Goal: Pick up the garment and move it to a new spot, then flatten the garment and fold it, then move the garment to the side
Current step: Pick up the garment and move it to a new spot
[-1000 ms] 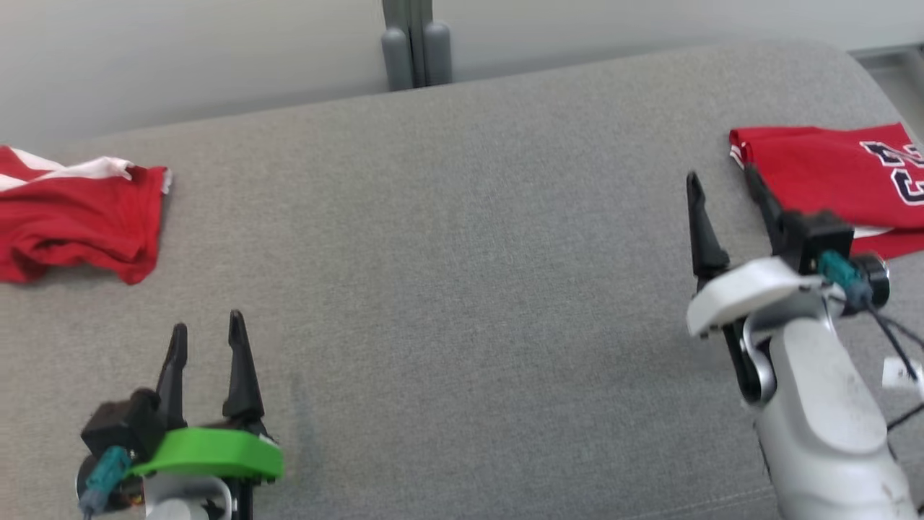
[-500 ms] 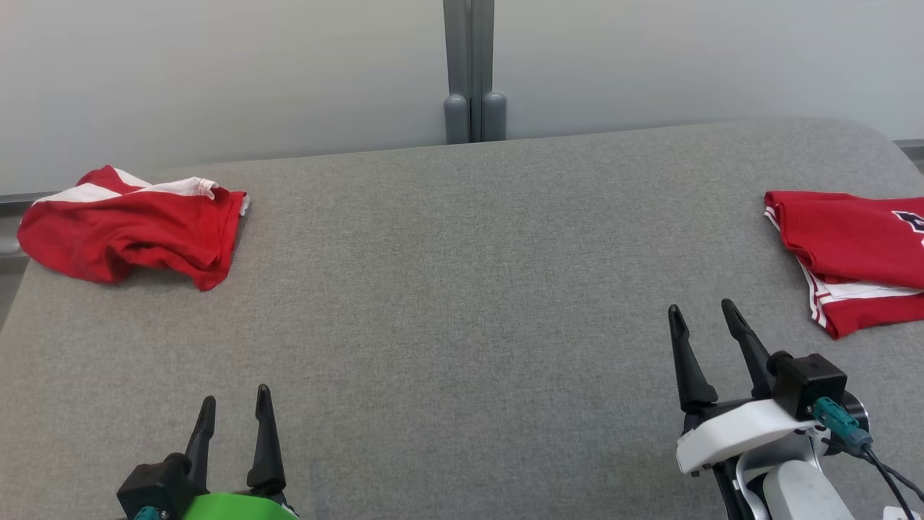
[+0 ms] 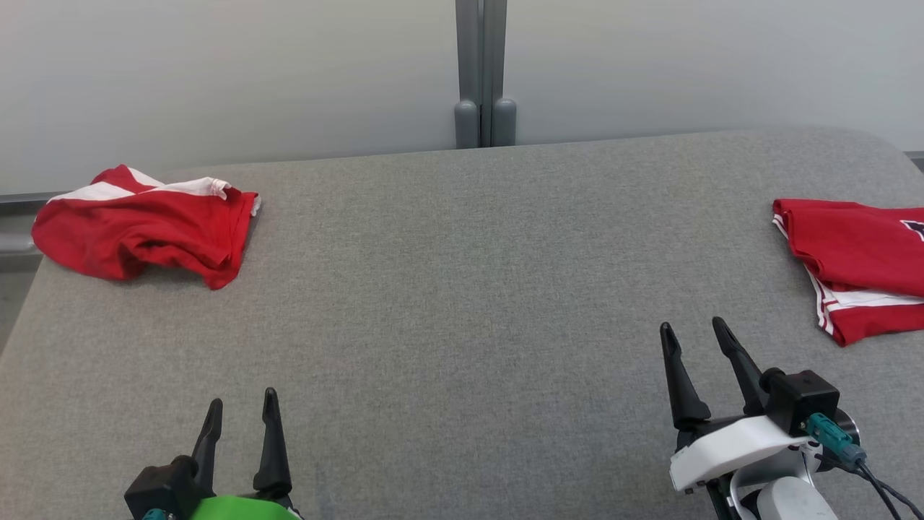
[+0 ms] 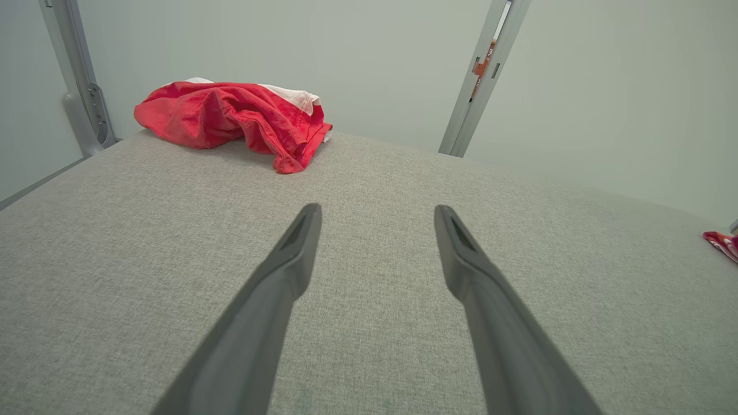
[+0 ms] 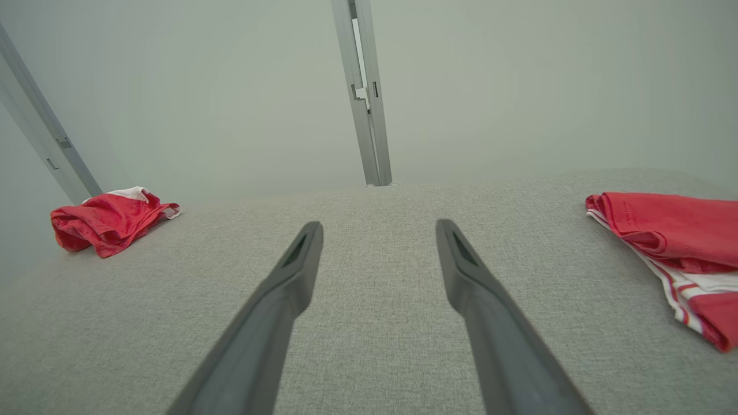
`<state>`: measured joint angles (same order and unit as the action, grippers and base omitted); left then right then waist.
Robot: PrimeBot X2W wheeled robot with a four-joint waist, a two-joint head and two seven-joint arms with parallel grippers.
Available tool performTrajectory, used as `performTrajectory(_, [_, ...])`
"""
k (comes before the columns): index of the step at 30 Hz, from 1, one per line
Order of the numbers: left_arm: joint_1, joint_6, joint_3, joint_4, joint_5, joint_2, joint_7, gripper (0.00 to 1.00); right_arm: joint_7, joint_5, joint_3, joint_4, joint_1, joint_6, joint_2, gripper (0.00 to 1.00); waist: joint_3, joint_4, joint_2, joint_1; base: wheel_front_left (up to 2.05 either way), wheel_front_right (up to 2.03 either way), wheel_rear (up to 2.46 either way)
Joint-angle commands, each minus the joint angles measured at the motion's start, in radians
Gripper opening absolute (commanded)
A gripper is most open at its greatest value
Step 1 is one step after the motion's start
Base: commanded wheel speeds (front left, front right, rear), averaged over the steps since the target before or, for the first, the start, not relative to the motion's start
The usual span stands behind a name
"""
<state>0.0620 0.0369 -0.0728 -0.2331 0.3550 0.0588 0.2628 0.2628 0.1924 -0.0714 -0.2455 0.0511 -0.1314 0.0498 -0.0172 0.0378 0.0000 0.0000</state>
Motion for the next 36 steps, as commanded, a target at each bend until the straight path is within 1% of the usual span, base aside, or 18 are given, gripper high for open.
performTrajectory(1, [0.013, 0.006, 0.003, 0.002, -0.010, 0.000, 0.003, 1.00, 0.003, 0.010, -0.001, 0.003, -0.008, 0.001, 0.002, 1.00, 0.001, 0.000, 0.0000, 0.0000, 0.00, 0.00, 0.00])
performTrajectory(8, [0.008, 0.008, 0.004, 0.001, -0.010, -0.002, 0.003, 1.00, 0.003, 0.006, 0.000, 0.007, -0.011, 0.001, 0.001, 1.00, 0.006, 0.009, 0.0000, 0.0000, 0.00, 0.00, 0.00])
performTrajectory(12, [-0.003, 0.007, 0.004, 0.003, -0.013, -0.003, 0.002, 1.00, 0.003, -0.006, 0.008, 0.010, -0.016, 0.001, 0.001, 1.00, 0.011, 0.036, 0.0000, 0.0000, 0.00, 0.00, 0.00])
performTrajectory(17, [-0.018, 0.006, 0.008, 0.015, -0.019, -0.004, 0.002, 1.00, 0.003, -0.020, 0.012, 0.016, -0.012, 0.001, 0.001, 1.00, 0.028, 0.109, 0.0000, 0.0000, 0.00, 0.00, 0.00])
performTrajectory(27, [-0.030, 0.011, 0.024, 0.026, -0.025, -0.005, 0.002, 1.00, 0.003, -0.023, 0.008, 0.010, 0.004, 0.001, 0.001, 1.00, 0.045, 0.304, 0.0000, 0.0000, 0.00, 0.00, 0.00])
performTrajectory(31, [-0.030, 0.014, 0.028, 0.026, -0.025, -0.005, 0.002, 1.00, 0.003, -0.024, 0.001, 0.005, 0.013, 0.001, 0.001, 1.00, 0.045, 0.360, 0.0000, 0.0000, 0.00, 0.00, 0.00])
performTrajectory(36, [-0.026, 0.015, 0.036, 0.028, -0.024, -0.006, 0.002, 1.00, 0.003, -0.021, -0.014, 0.005, 0.020, 0.001, 0.002, 1.00, 0.048, 0.403, 0.0000, 0.0000, 0.00, 0.00, 0.00])
